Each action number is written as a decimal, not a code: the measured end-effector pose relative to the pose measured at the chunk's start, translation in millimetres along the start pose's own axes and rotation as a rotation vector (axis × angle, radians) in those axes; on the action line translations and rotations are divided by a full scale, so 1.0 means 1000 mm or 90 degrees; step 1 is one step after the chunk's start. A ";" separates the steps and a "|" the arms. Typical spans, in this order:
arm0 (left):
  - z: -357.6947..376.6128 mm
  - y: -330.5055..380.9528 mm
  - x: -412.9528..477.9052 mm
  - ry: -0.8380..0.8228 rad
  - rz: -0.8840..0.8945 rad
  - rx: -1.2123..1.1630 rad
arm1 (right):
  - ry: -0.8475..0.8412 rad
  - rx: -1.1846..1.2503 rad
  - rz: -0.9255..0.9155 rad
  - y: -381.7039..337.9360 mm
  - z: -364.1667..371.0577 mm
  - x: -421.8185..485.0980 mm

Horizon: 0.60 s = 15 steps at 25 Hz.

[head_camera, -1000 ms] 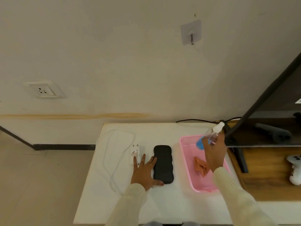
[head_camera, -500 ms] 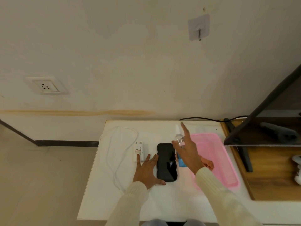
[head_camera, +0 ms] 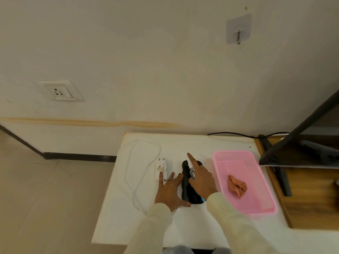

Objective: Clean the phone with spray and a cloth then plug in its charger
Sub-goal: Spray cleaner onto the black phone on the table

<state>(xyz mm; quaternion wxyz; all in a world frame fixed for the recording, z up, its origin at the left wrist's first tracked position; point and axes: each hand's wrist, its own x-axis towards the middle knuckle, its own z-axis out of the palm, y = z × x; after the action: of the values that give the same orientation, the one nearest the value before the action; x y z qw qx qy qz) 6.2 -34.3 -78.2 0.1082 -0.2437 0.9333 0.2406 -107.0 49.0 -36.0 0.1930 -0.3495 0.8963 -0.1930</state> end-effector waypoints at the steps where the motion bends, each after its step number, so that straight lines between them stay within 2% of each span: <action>1: 0.000 0.000 0.000 0.001 0.000 -0.004 | -0.005 -0.012 0.007 -0.001 0.002 0.000; 15: 0.001 0.000 0.001 -0.001 -0.006 -0.018 | -0.017 0.012 0.045 -0.005 0.010 0.000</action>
<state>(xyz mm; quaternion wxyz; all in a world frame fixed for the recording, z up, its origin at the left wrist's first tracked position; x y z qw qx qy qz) 5.6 -34.4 -79.7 0.1067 -0.2491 0.9287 0.2532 -99.4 43.3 -41.6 0.2151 -0.3185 0.9035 -0.1900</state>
